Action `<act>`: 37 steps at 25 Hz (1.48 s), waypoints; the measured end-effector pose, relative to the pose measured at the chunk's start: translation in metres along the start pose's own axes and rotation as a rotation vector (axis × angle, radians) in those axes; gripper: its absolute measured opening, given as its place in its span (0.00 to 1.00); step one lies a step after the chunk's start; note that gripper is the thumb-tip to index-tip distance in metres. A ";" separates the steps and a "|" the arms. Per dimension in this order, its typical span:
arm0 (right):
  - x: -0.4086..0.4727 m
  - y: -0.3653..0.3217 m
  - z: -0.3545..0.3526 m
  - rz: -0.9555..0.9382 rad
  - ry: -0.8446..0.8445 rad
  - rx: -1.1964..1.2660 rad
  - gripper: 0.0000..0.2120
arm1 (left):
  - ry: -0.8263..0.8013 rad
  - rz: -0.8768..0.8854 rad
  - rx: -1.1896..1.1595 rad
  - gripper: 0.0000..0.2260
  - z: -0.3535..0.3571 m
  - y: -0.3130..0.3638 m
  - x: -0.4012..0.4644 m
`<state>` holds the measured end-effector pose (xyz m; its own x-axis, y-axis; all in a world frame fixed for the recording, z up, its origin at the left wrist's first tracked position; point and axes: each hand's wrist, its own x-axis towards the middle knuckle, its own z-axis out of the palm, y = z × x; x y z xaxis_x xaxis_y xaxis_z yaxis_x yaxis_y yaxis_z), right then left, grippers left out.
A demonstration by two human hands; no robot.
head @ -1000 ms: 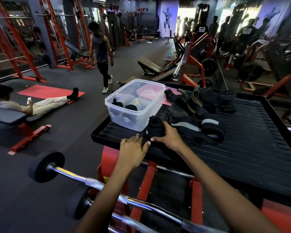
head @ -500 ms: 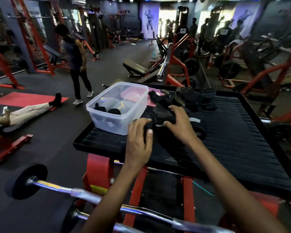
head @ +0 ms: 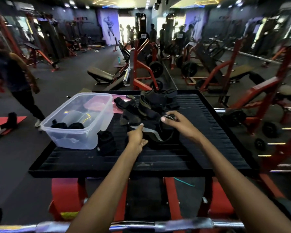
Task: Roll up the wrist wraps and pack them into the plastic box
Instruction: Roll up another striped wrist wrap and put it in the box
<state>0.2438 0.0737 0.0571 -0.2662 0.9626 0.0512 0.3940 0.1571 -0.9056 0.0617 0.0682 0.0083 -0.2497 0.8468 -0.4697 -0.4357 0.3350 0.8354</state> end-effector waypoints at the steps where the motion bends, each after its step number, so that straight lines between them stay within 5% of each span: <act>1: -0.008 -0.003 -0.003 0.005 -0.049 0.056 0.24 | 0.014 -0.011 -0.029 0.28 0.004 0.001 0.004; 5: -0.032 0.000 -0.007 0.001 -0.156 0.206 0.18 | 0.138 0.153 -0.028 0.32 0.011 0.001 0.014; 8: -0.037 0.007 -0.007 0.098 -0.047 0.359 0.25 | 0.156 0.222 -0.023 0.38 0.005 0.002 0.019; 11: -0.039 0.010 -0.007 0.095 0.008 0.347 0.05 | 0.046 0.225 -0.098 0.30 0.000 -0.001 0.021; 15: -0.046 0.007 -0.012 0.084 0.052 0.619 0.16 | 0.067 0.254 -0.077 0.23 -0.011 -0.007 0.027; 18: -0.049 0.011 -0.021 0.120 0.105 0.821 0.13 | 0.140 0.329 0.051 0.25 -0.016 -0.010 0.024; 22: -0.066 0.016 -0.034 0.099 -0.120 0.561 0.15 | 0.109 0.343 0.023 0.29 -0.018 -0.007 0.022; 25: -0.077 0.015 -0.025 0.104 -0.371 0.217 0.11 | -0.066 0.310 -0.114 0.30 -0.015 -0.003 0.021; 30: -0.031 0.008 0.013 0.062 0.155 0.247 0.15 | -0.357 0.380 -0.031 0.29 -0.014 -0.003 0.015; 34: 0.011 0.005 0.034 0.143 0.062 0.250 0.22 | -0.510 0.477 0.162 0.31 -0.016 -0.007 0.009; 37: 0.030 0.013 0.043 0.092 0.086 0.276 0.20 | -0.421 0.503 0.116 0.22 -0.015 -0.008 0.005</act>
<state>0.2033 0.0955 0.0288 -0.1600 0.9871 -0.0114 0.1558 0.0138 -0.9877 0.0510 0.0637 -0.0054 -0.0288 0.9927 0.1170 -0.2529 -0.1205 0.9600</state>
